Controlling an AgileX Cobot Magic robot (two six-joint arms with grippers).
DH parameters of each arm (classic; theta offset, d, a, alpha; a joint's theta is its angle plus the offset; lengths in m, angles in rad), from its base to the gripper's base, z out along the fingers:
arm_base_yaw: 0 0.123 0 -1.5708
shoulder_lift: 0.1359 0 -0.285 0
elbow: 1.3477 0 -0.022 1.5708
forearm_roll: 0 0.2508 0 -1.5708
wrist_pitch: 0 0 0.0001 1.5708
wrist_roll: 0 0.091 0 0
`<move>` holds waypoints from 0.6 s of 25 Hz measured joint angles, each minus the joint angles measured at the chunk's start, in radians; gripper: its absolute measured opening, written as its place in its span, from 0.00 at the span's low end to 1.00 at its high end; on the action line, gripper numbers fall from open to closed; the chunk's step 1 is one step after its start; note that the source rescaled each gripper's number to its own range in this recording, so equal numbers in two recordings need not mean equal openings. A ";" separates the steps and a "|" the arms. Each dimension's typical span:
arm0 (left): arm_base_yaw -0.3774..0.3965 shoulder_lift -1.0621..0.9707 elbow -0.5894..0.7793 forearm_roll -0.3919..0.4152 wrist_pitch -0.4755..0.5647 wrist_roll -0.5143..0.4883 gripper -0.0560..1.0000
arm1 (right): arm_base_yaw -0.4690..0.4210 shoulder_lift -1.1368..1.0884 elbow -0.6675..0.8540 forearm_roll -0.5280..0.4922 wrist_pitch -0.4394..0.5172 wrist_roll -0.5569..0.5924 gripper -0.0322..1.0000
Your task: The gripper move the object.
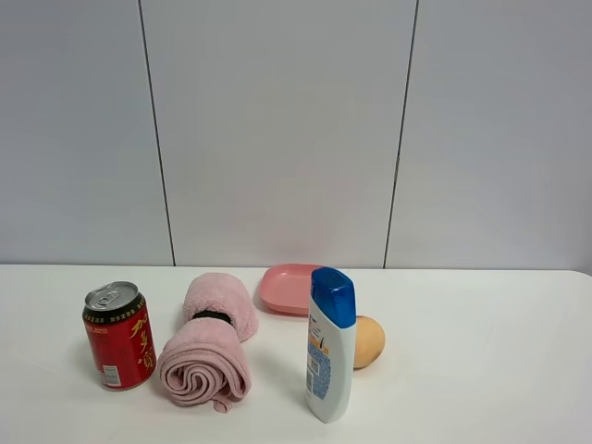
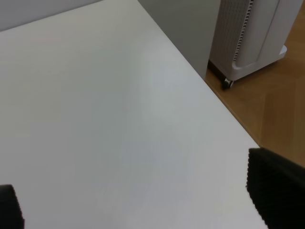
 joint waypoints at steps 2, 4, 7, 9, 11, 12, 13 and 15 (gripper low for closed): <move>0.000 0.000 0.000 0.000 0.000 0.000 1.00 | -0.001 0.000 0.000 0.013 0.000 -0.018 0.93; 0.000 0.000 0.000 0.000 0.000 0.000 1.00 | -0.001 0.000 0.000 0.036 0.000 -0.058 0.93; 0.000 0.000 0.000 0.000 0.000 0.000 1.00 | -0.001 0.000 0.000 0.089 0.000 -0.134 0.93; 0.000 0.000 0.000 0.000 0.000 0.000 1.00 | 0.002 0.000 0.001 0.113 0.000 -0.163 0.93; 0.000 0.000 0.000 0.000 0.000 0.000 1.00 | 0.013 0.000 0.001 0.122 0.000 -0.176 0.92; 0.000 0.000 0.000 0.000 0.000 0.000 1.00 | 0.020 0.000 0.001 0.126 -0.001 -0.182 0.92; 0.000 0.000 0.000 0.000 0.000 0.000 1.00 | 0.026 0.000 0.001 0.133 -0.001 -0.193 0.90; 0.000 0.000 0.000 0.000 0.000 0.000 1.00 | 0.041 0.000 0.001 0.153 -0.001 -0.219 0.84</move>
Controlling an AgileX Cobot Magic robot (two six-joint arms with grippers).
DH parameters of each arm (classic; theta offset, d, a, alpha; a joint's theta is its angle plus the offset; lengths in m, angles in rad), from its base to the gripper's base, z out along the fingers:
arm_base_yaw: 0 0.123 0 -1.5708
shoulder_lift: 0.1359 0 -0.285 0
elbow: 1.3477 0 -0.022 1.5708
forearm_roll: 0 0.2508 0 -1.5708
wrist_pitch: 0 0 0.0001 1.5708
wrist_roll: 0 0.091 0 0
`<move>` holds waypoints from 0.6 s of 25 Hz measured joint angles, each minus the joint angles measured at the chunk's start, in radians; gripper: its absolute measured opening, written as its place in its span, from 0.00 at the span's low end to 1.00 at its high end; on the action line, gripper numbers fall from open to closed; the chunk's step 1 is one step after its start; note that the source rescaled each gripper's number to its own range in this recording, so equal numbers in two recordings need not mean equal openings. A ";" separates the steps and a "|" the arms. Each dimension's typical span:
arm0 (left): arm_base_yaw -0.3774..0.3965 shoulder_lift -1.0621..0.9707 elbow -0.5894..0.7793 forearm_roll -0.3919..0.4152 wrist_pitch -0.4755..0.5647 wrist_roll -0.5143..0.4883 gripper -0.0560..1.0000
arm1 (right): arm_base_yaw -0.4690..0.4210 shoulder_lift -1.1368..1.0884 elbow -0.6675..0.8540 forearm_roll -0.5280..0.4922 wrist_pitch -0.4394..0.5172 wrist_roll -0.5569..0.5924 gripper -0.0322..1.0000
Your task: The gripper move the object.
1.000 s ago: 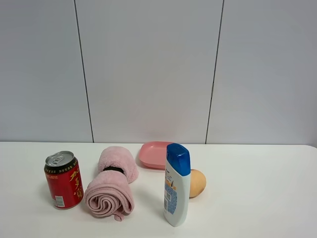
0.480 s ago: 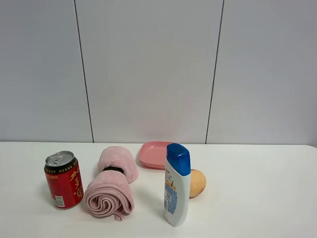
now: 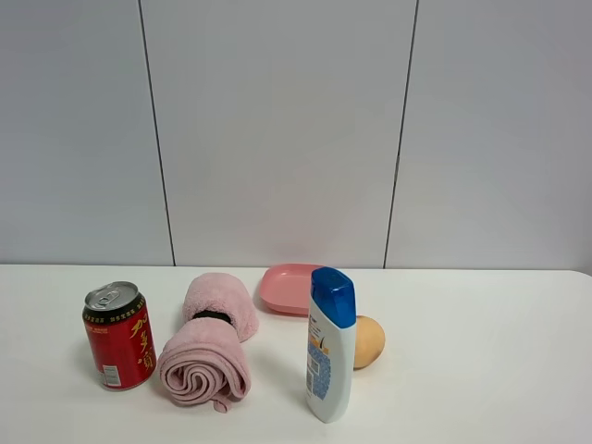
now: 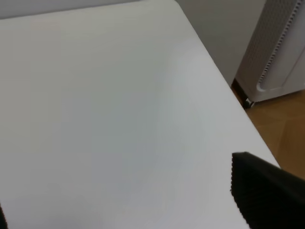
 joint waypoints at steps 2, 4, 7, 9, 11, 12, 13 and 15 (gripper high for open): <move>0.000 0.000 0.000 0.000 0.000 0.000 1.00 | 0.011 0.000 0.000 0.020 0.000 -0.024 0.76; 0.000 0.000 0.000 0.000 0.000 0.000 1.00 | 0.019 0.000 0.000 0.026 0.000 -0.030 0.72; 0.000 0.000 0.000 0.000 0.000 0.000 1.00 | 0.020 0.000 0.000 0.022 0.000 -0.024 0.70; 0.000 0.000 0.000 0.000 0.000 0.000 1.00 | 0.020 0.000 0.000 0.005 0.000 -0.002 0.70; 0.000 0.000 0.000 0.000 0.000 0.000 1.00 | 0.020 0.000 0.000 -0.013 0.000 0.020 0.70; 0.000 0.000 0.000 0.000 0.000 0.000 1.00 | 0.020 0.000 0.000 -0.018 0.000 0.025 0.70; 0.000 0.000 0.000 0.000 0.000 0.000 1.00 | 0.020 0.000 0.000 -0.023 0.000 0.032 0.70; 0.000 0.000 0.000 0.000 0.000 0.000 1.00 | 0.020 0.000 0.000 -0.027 0.000 0.034 0.70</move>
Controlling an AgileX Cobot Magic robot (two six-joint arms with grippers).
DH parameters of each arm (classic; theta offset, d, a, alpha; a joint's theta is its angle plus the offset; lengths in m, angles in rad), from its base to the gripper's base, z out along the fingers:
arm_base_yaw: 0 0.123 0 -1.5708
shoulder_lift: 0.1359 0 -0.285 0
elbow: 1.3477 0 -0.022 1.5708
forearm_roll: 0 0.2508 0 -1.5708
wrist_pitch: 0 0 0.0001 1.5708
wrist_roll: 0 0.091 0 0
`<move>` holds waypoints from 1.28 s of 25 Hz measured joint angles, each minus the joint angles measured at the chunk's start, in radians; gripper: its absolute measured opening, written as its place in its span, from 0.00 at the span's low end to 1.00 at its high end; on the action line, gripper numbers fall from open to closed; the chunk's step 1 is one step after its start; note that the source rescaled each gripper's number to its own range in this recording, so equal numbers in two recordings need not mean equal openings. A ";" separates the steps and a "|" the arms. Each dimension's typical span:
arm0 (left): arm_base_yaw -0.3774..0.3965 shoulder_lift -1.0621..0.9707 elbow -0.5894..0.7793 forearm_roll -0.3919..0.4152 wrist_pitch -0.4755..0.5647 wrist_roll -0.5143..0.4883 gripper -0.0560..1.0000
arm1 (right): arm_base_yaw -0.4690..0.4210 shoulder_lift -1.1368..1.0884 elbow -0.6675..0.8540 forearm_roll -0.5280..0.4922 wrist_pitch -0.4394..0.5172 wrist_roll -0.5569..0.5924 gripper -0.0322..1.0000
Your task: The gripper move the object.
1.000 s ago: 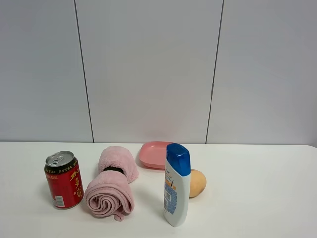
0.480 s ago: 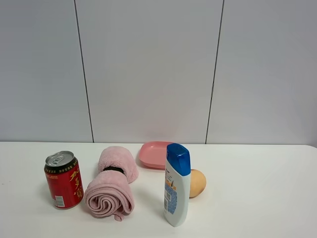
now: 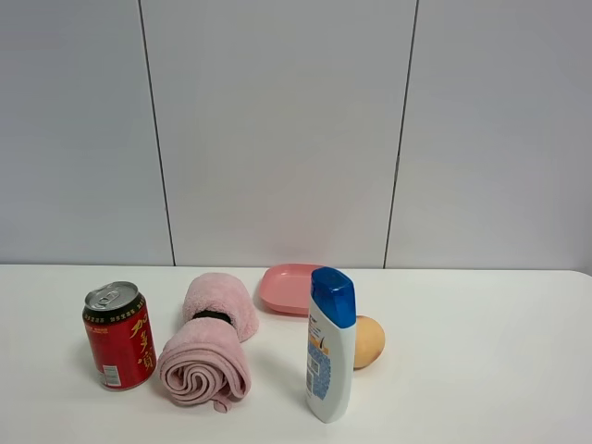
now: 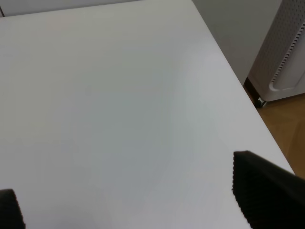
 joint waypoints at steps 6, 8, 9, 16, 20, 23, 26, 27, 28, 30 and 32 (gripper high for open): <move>0.000 0.000 0.000 0.000 0.000 0.000 1.00 | 0.000 0.000 0.000 -0.001 0.000 0.000 0.70; 0.000 0.000 0.000 0.000 0.000 0.000 1.00 | 0.000 0.000 0.000 -0.001 0.000 0.000 0.70; 0.000 0.000 0.000 0.000 0.000 0.000 1.00 | 0.000 0.000 0.000 -0.001 0.000 0.000 0.70; 0.000 0.000 0.000 0.000 0.000 0.000 1.00 | 0.000 0.000 0.000 -0.001 0.000 0.000 0.70; 0.000 0.000 0.000 0.000 0.000 0.000 1.00 | 0.000 0.000 0.000 -0.001 0.000 0.000 0.70; 0.000 0.000 0.000 0.000 0.000 0.000 1.00 | 0.000 0.000 0.000 -0.001 0.000 0.000 0.70; 0.000 0.000 0.000 0.000 0.000 0.000 1.00 | 0.000 0.000 0.000 -0.001 0.000 0.000 0.70; 0.000 0.000 0.000 0.000 0.000 0.000 1.00 | 0.000 0.000 0.000 -0.001 0.000 0.000 0.70; 0.000 0.000 0.000 0.000 0.000 0.000 1.00 | 0.000 0.000 0.000 -0.001 0.000 0.000 0.70; 0.000 0.000 0.000 0.000 0.000 0.000 1.00 | 0.000 0.000 0.000 -0.001 0.000 0.000 0.70; 0.000 0.000 0.000 0.000 0.000 0.000 1.00 | 0.000 0.000 0.000 -0.001 0.000 0.000 0.70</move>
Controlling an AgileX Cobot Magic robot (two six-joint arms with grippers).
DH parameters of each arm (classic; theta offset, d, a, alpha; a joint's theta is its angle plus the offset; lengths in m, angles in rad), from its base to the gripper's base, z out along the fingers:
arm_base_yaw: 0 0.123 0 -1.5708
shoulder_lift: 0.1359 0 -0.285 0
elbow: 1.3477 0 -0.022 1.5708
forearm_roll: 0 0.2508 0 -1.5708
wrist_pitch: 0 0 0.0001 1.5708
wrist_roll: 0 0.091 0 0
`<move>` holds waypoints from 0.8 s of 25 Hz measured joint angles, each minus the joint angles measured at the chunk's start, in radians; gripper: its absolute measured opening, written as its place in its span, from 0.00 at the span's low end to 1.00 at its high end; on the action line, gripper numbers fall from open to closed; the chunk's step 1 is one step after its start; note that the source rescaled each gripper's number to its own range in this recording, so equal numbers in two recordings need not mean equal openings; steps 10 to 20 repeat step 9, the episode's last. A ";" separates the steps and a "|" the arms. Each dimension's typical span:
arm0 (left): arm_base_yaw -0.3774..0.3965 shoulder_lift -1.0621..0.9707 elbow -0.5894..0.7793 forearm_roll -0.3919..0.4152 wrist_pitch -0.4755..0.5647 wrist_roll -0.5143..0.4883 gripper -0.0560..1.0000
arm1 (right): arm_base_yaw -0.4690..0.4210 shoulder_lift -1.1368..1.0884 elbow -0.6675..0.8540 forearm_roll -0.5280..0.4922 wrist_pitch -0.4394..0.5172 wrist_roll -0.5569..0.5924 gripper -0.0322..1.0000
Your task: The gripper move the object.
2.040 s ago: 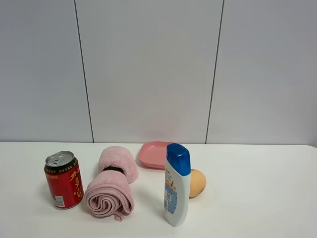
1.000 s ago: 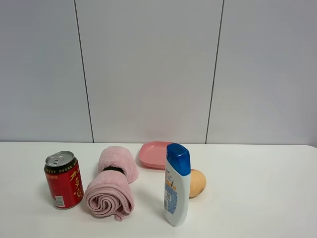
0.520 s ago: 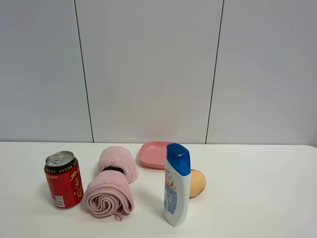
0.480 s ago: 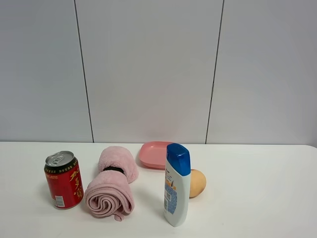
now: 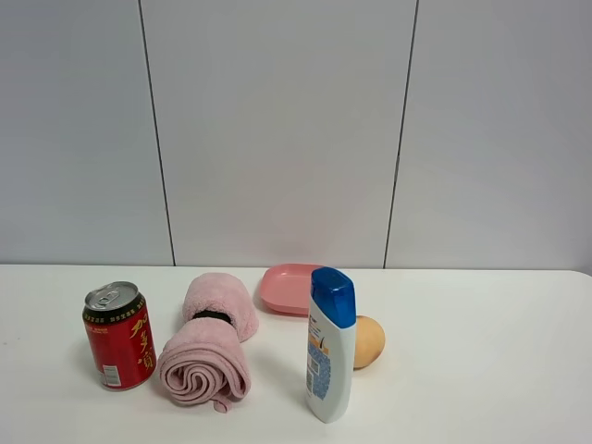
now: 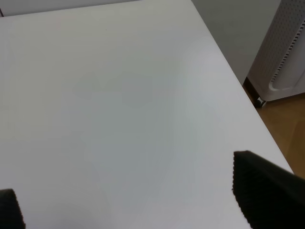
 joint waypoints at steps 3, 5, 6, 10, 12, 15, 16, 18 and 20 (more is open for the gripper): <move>0.000 0.000 0.000 0.000 0.000 0.000 1.00 | 0.000 0.000 0.000 0.000 0.000 0.000 0.70; 0.000 0.000 0.000 0.000 0.000 0.000 1.00 | 0.000 0.000 0.000 0.000 0.000 0.000 0.70; 0.000 0.000 0.000 0.000 0.000 0.000 1.00 | 0.000 0.000 0.000 0.000 0.000 0.000 0.70; 0.000 0.000 0.000 0.000 0.000 0.000 1.00 | 0.000 0.000 0.000 0.000 0.000 0.000 0.70; 0.000 0.000 0.000 0.000 0.000 0.000 1.00 | 0.000 0.000 0.000 0.000 0.000 0.000 0.70; 0.000 0.000 0.000 0.000 0.000 0.000 1.00 | 0.000 0.000 0.000 0.000 0.000 0.000 0.70; 0.000 0.000 0.000 0.000 0.000 0.000 1.00 | 0.000 0.000 0.000 0.000 0.000 0.000 0.70; 0.000 0.000 0.000 0.000 0.000 0.000 1.00 | 0.000 0.000 0.000 0.000 0.000 0.000 0.70; 0.000 0.000 0.000 0.000 0.000 0.000 1.00 | 0.000 0.000 0.000 0.000 0.000 0.000 0.70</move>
